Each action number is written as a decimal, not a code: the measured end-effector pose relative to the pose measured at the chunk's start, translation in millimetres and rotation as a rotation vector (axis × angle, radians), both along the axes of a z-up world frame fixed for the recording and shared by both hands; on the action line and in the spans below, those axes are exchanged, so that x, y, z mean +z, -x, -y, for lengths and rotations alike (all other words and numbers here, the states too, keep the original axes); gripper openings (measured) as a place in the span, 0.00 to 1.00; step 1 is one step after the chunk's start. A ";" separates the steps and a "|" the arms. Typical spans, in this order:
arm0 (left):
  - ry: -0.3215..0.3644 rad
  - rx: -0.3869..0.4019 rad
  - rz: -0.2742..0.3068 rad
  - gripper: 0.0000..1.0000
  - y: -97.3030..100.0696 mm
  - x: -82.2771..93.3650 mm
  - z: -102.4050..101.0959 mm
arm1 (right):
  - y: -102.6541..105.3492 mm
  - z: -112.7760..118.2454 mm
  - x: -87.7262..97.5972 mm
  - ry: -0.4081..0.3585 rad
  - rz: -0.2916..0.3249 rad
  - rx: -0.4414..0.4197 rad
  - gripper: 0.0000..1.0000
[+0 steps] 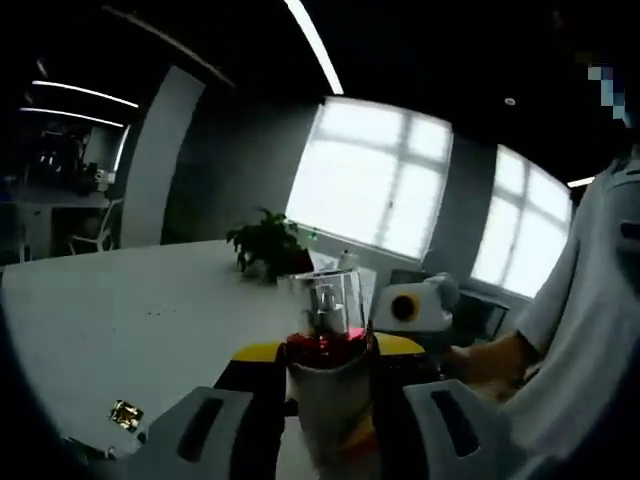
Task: Arrange the skincare products in the storage area until every visible bottle or jar stands upright without overlapping.
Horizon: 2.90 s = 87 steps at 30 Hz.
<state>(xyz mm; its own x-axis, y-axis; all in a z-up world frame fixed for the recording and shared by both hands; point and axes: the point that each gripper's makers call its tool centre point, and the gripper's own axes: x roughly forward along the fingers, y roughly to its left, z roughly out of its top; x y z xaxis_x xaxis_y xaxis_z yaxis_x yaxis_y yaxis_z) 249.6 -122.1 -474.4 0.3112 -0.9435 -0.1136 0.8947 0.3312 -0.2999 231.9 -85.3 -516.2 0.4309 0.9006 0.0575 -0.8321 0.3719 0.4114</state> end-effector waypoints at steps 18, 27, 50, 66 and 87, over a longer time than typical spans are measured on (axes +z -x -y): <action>-0.062 -0.149 0.083 0.28 21.3 -4.5 4.3 | 22.1 -9.6 -8.2 0.150 0.094 0.159 0.29; -0.169 -0.169 0.189 0.28 36.2 -30.6 9.5 | 24.7 -3.1 -38.3 0.404 0.259 0.184 0.29; -0.323 -0.146 0.221 0.28 46.3 -111.2 13.0 | 19.7 2.8 -123.2 0.588 0.369 0.213 0.29; -0.432 -0.148 0.155 0.27 31.2 -180.5 15.0 | 11.3 6.8 -191.0 0.641 0.331 0.244 0.29; -0.497 -0.116 0.075 0.27 3.7 -237.8 20.3 | -10.0 16.7 -247.3 0.717 0.265 0.315 0.29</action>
<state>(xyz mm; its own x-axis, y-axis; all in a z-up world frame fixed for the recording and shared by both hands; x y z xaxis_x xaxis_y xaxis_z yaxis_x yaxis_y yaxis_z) 245.9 -142.4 -712.1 0.2323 -0.8098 -0.5388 0.9469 0.3149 -0.0650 241.9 -102.0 -763.5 0.2048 0.8336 -0.5130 -0.9774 0.2020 -0.0619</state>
